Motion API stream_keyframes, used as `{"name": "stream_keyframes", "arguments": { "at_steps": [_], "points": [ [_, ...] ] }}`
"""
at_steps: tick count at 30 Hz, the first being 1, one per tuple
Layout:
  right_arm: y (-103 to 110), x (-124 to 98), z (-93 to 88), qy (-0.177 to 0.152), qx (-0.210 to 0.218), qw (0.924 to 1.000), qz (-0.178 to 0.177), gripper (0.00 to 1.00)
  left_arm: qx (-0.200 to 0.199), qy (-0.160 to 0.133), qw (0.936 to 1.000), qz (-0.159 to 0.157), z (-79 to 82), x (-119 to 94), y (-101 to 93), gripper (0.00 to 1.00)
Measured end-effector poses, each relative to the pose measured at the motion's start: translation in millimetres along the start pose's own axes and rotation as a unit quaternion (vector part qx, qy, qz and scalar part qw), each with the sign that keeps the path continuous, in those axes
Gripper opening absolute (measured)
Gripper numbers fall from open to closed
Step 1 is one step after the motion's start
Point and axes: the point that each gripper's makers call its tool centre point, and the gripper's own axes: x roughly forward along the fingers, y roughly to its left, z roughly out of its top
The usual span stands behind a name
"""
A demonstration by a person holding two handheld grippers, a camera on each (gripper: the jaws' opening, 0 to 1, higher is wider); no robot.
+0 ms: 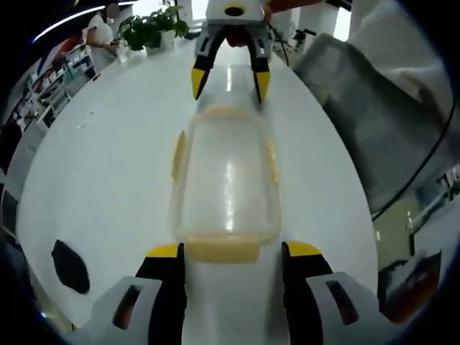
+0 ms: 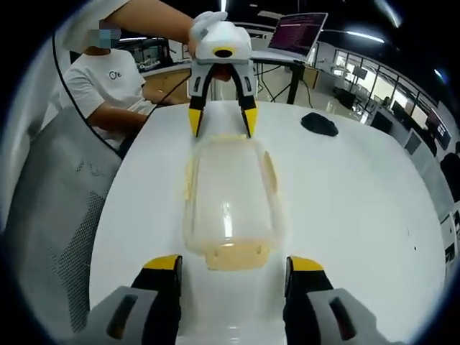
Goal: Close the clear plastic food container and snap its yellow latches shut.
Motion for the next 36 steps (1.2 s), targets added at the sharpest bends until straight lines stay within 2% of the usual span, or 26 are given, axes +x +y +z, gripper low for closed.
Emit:
{"name": "stream_keyframes", "arguments": {
  "at_steps": [3,18,23,26,33,36],
  "points": [
    [-0.3,1.9,-1.0,0.003,-0.006,1.0000,0.001,0.55,0.002,-0.004,1.0000,-0.003,1.3,0.2,-0.1,0.49],
    [-3.3,13.4,-2.5,0.034,-0.029,0.9990,0.004,0.51,0.007,0.006,0.9999,-0.005,-2.9,4.3,-0.7,0.47],
    [-2.8,16.2,-2.9,0.045,-0.020,0.9987,0.015,0.45,0.006,0.005,1.0000,-0.006,-3.3,4.6,0.6,0.44],
    [-2.5,18.4,-3.5,0.052,-0.018,0.9984,0.017,0.45,0.004,0.005,0.9999,-0.009,-3.5,5.4,1.1,0.39],
    [-0.7,21.0,-7.3,0.068,-0.024,0.9971,0.025,0.43,0.017,0.016,0.9996,-0.013,-6.0,7.5,-0.5,0.39],
    [-1.5,21.3,-7.3,0.070,-0.027,0.9968,0.027,0.42,0.009,0.014,0.9998,-0.013,-5.7,8.0,0.5,0.38]
  ]
}}
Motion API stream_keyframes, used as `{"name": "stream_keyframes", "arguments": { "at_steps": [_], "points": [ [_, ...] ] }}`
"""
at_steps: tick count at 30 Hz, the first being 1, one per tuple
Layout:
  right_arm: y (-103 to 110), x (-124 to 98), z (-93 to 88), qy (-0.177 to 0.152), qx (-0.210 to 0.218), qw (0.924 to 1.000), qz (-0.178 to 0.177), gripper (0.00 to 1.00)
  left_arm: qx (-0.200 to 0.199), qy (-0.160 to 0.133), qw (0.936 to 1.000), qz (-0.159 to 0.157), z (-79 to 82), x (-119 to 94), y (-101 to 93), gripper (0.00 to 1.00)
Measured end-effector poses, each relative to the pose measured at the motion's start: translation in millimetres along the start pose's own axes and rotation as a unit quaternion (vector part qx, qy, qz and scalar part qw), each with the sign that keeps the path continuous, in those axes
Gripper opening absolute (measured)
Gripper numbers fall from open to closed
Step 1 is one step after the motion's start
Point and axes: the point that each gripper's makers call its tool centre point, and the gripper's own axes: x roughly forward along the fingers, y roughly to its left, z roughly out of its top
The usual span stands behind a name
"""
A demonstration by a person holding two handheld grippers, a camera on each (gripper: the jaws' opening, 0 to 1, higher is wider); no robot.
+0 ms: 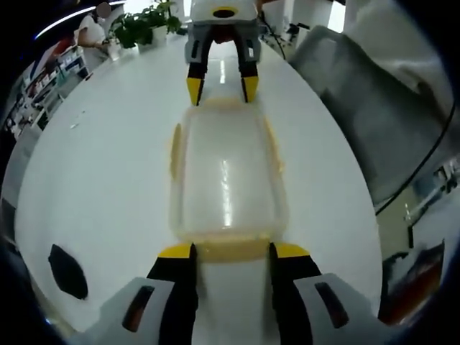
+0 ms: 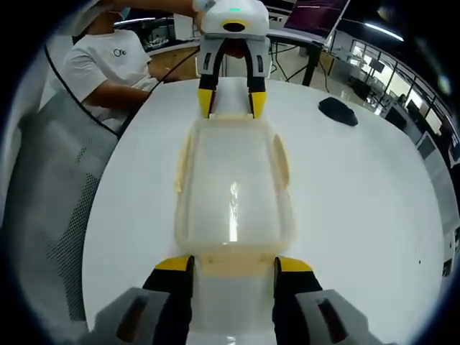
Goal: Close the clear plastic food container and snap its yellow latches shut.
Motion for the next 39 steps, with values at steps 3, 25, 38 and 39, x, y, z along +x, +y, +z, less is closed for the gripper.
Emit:
{"name": "stream_keyframes", "arguments": {
  "at_steps": [3,25,38,39],
  "points": [
    [1.8,0.7,1.1,0.003,-0.011,0.9999,0.004,0.40,0.011,0.003,0.9998,0.015,-0.6,1.3,2.1,0.39],
    [3.3,-12.3,11.9,-0.015,-0.011,0.9998,0.003,0.36,-0.009,0.006,0.9994,0.033,5.1,-14.9,-1.8,0.36],
    [15.6,-42.2,25.0,-0.032,-0.008,0.9991,0.028,0.36,-0.009,0.012,0.9994,0.031,22.3,-36.7,-17.8,0.36],
    [16.5,-43.7,25.6,-0.033,-0.006,0.9990,0.030,0.36,-0.009,0.012,0.9994,0.031,22.9,-38.0,-18.2,0.36]
  ]
}}
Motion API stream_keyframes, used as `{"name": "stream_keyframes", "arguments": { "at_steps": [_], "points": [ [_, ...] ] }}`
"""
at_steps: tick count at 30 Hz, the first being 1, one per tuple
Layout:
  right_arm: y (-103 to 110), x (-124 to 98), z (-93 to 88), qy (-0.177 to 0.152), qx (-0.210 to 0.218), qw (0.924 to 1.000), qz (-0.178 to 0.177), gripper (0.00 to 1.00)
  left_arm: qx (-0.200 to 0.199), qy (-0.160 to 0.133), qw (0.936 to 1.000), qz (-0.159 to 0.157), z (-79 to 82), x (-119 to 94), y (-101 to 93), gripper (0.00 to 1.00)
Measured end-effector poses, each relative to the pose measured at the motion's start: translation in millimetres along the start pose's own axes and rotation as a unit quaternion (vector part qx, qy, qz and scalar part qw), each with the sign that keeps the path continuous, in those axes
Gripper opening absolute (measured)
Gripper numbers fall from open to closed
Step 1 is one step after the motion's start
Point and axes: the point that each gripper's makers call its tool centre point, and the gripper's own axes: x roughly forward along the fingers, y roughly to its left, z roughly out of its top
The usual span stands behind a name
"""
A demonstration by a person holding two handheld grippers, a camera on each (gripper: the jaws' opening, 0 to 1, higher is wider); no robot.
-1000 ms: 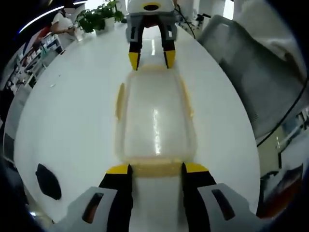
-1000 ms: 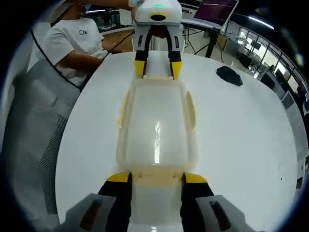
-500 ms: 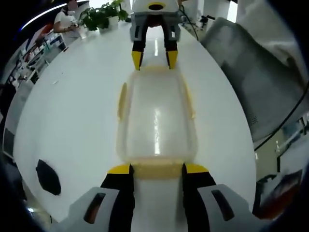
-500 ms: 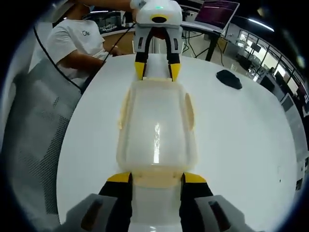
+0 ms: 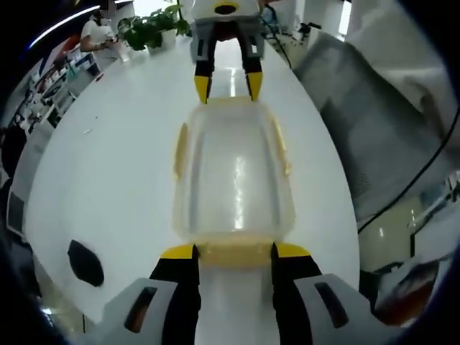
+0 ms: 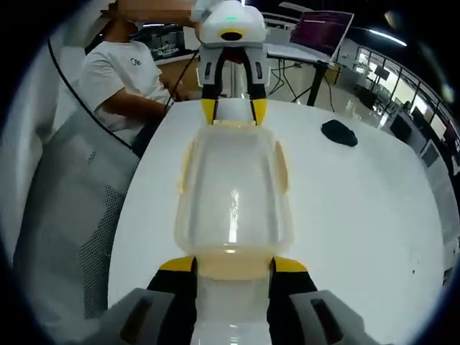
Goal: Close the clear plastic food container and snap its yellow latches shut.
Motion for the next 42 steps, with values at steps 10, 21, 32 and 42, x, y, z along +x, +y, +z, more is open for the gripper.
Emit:
{"name": "stream_keyframes", "arguments": {
  "at_steps": [10,21,32,42],
  "points": [
    [4.3,-23.1,6.0,-0.007,-0.007,1.0000,0.002,0.36,-0.018,-0.001,0.9998,-0.009,20.6,-22.7,-3.8,0.36],
    [5.6,-52.8,3.6,-0.016,0.006,0.9998,0.006,0.36,-0.008,0.005,1.0000,0.000,47.3,-34.2,-0.4,0.36],
    [4.0,-74.1,-6.3,-0.008,-0.008,0.9999,-0.002,0.36,-0.009,0.003,0.9999,0.005,72.4,-35.7,-0.7,0.36],
    [1.5,-94.0,-19.7,-0.008,-0.009,0.9998,-0.013,0.36,-0.003,0.008,0.9999,0.011,93.5,-32.6,4.7,0.36]
  ]
}}
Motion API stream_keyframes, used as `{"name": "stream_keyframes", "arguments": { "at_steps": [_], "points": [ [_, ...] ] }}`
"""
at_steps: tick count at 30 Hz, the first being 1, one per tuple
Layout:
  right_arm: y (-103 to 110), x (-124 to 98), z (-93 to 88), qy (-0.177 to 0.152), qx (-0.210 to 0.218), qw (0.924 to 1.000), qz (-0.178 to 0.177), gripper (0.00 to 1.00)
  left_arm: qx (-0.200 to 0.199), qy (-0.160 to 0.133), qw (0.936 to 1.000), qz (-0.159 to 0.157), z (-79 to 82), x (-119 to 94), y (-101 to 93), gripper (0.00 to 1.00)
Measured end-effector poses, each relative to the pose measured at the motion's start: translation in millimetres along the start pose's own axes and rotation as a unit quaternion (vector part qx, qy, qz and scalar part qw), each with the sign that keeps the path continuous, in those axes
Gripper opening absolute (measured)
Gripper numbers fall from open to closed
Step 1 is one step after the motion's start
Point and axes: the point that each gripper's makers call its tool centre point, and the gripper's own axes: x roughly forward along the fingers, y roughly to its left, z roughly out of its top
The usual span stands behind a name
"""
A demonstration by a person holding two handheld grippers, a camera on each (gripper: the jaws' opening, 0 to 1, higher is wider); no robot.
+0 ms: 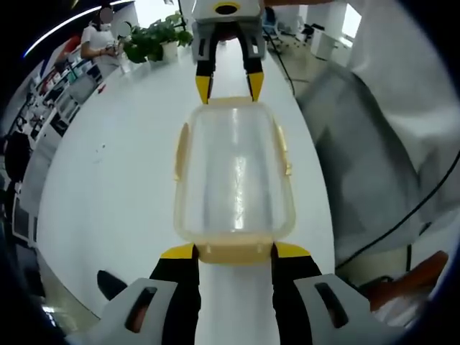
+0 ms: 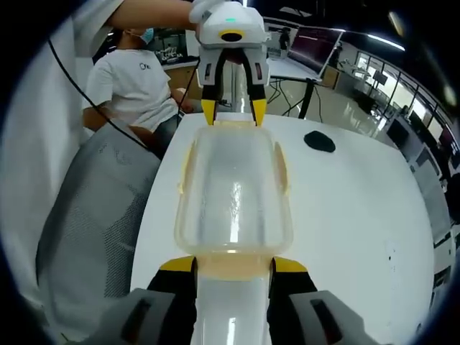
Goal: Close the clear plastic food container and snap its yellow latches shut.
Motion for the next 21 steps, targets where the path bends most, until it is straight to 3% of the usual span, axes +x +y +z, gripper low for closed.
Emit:
{"name": "stream_keyframes", "arguments": {
  "at_steps": [11,21],
  "points": [
    [-1.4,-16.1,-27.3,0.016,-0.010,0.9998,-0.012,0.36,0.006,0.000,1.0000,0.007,30.1,12.7,1.3,0.36],
    [0.1,-27.4,-47.4,0.026,-0.007,0.9995,-0.015,0.36,0.010,0.003,0.9999,0.006,47.6,27.7,1.4,0.36]
  ]
}}
